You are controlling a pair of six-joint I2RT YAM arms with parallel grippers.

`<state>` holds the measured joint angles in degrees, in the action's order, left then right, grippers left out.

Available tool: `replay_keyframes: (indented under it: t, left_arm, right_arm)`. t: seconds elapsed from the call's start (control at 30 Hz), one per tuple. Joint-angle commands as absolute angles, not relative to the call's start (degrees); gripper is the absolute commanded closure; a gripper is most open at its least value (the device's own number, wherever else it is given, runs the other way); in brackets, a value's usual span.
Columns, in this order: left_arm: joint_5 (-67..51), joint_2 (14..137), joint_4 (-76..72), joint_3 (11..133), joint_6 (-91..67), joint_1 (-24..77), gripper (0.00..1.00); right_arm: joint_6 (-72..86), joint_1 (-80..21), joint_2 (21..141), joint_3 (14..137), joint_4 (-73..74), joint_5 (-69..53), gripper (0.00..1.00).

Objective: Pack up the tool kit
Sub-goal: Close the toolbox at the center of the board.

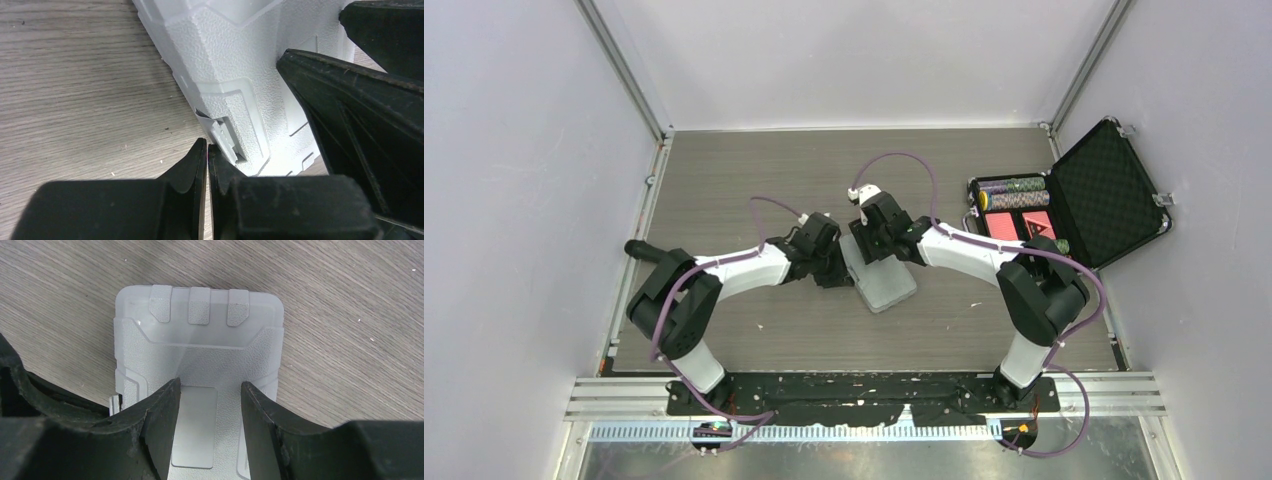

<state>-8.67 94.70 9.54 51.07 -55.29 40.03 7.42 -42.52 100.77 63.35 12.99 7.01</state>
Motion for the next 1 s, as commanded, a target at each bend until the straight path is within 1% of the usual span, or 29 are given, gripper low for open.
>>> replay_keyframes:
  t: [0.0,0.3,0.43,0.63,0.8,0.97]
  left_arm:
    - [-10.07,93.99,-3.73,58.43,-55.16,41.66,0.93]
    - [-10.77,94.52,-12.13,57.04,-51.96,41.33,0.96]
    - [-14.44,94.30,-12.86,58.88,-46.09,40.11,0.97]
    - [-21.28,95.32,-9.81,62.70,-38.76,37.99,0.98]
    - [-24.38,95.34,-16.59,61.94,-41.40,38.08,0.98]
    - [-23.11,93.23,-16.56,60.49,-41.93,37.74,0.97]
  right_arm:
    - [12.18,-45.53,110.10,58.02,21.52,-10.38,0.47]
    - [12.39,-45.51,110.33,57.02,19.88,-13.55,0.47]
    - [12.37,-45.53,110.26,56.07,19.34,-14.78,0.47]
    - [12.01,-45.55,110.30,54.81,18.21,-16.31,0.47]
    - [11.97,-45.63,110.74,54.63,17.61,-17.16,0.47]
    - [11.93,-45.64,109.03,54.31,17.47,-15.68,0.47]
